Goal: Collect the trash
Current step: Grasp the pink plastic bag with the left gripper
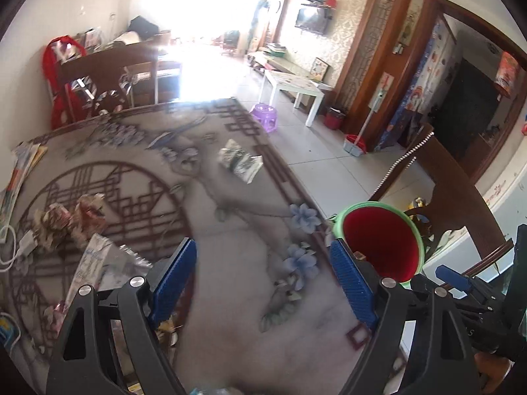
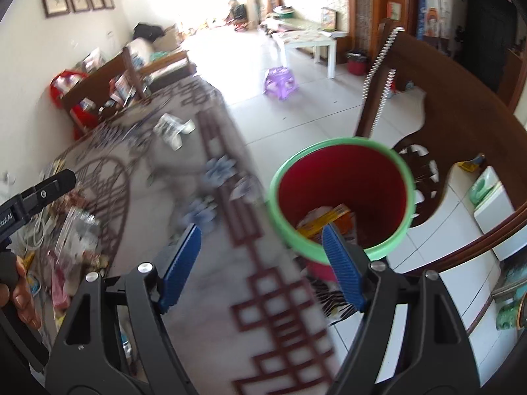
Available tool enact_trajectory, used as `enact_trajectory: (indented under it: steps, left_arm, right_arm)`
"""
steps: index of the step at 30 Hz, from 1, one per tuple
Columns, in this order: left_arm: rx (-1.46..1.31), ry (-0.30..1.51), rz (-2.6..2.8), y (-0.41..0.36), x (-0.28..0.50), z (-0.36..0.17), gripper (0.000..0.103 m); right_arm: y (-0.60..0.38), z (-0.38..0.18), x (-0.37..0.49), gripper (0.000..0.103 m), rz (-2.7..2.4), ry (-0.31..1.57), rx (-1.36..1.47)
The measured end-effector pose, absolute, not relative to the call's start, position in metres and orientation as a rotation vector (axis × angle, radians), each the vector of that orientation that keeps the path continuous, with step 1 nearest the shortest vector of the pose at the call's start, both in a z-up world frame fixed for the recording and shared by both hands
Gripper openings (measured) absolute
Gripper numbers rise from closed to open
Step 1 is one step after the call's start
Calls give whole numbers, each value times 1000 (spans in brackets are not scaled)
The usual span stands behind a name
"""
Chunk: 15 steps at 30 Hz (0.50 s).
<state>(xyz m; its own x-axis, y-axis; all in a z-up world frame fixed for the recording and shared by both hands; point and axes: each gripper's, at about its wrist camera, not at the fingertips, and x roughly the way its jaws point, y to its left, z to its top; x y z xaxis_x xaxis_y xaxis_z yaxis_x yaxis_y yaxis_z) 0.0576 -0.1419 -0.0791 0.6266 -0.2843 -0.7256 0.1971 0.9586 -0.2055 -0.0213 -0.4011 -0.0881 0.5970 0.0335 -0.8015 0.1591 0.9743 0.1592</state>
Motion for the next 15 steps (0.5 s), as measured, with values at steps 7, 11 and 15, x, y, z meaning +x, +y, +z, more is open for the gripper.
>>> enact_trajectory:
  steps: [7, 11, 15]
  left_arm:
    - [-157, 889, -116, -37, 35, -103, 79]
    - [-171, 958, -23, 18, 25, -131, 79]
    - [-214, 1061, 52, 63, 20, -168, 78]
  right_arm:
    - [-315, -100, -23, 74, 73, 1007, 172]
    - [-278, -102, -29, 77, 124, 1024, 179]
    - [-249, -105, -37, 78, 135, 1042, 181]
